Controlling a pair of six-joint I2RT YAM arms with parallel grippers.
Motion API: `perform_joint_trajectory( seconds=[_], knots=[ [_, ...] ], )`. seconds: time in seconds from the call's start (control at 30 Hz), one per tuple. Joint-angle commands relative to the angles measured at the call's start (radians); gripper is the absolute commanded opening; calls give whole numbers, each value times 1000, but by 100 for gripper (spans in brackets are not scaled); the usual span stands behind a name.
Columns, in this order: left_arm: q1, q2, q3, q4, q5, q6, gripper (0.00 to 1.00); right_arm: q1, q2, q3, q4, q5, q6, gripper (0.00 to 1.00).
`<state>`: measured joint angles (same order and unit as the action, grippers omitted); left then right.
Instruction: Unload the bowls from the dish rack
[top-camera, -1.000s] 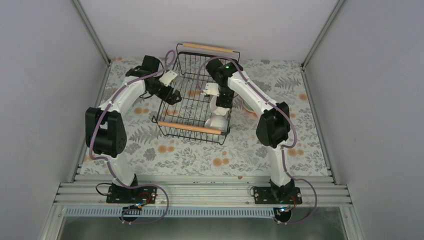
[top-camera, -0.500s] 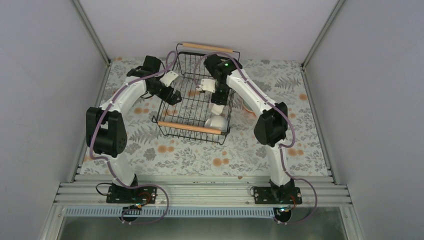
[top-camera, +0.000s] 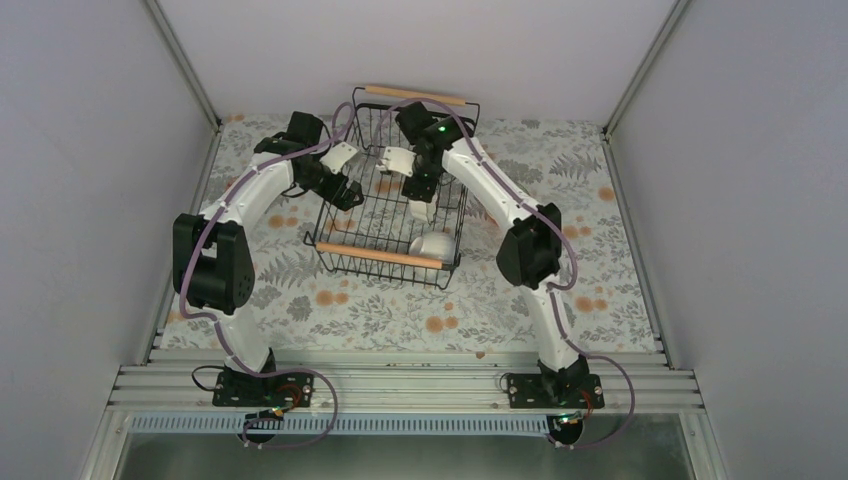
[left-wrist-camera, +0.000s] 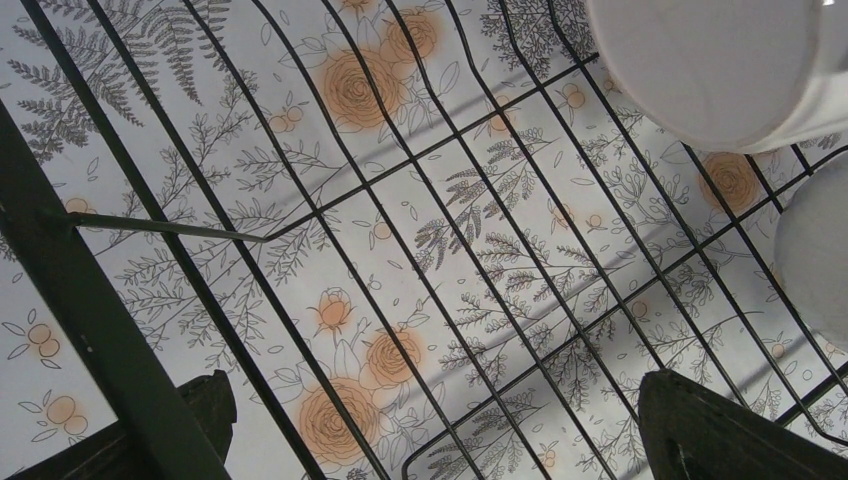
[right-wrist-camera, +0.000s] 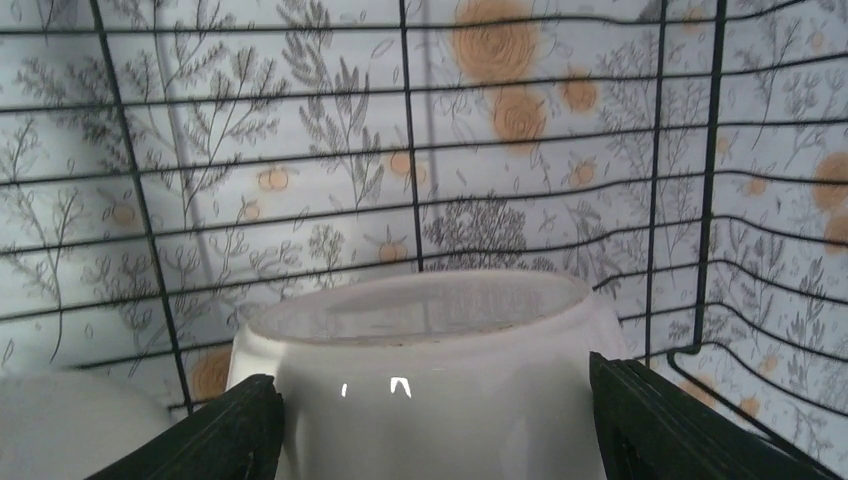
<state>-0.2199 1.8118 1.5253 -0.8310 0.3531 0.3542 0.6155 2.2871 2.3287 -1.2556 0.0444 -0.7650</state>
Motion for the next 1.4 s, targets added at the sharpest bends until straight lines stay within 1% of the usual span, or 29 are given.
perform_joint_trajectory(
  seconds=[0.0,0.37,0.63,0.87,1.1,1.2,1.37],
  knots=[
    [-27,14,18,-2,55,-1,100,-2,104,0,-7,19,30,74],
    [-27,-1,19,2,22,-7,100,-2,172,8,42,40,50,74],
    [-27,7,19,3,13,-11,100,-3,159,5,65,48,50,74],
    [-28,-3,21,2,16,-9,100,-3,104,3,105,34,84,75],
    [-27,-20,22,5,18,-6,100,-2,-33,-46,191,3,118,79],
    [-27,-30,21,6,15,-6,100,-2,-59,-34,164,0,129,79],
    [-27,-42,26,6,-6,-3,100,-2,-56,-41,64,3,153,77]
  ],
)
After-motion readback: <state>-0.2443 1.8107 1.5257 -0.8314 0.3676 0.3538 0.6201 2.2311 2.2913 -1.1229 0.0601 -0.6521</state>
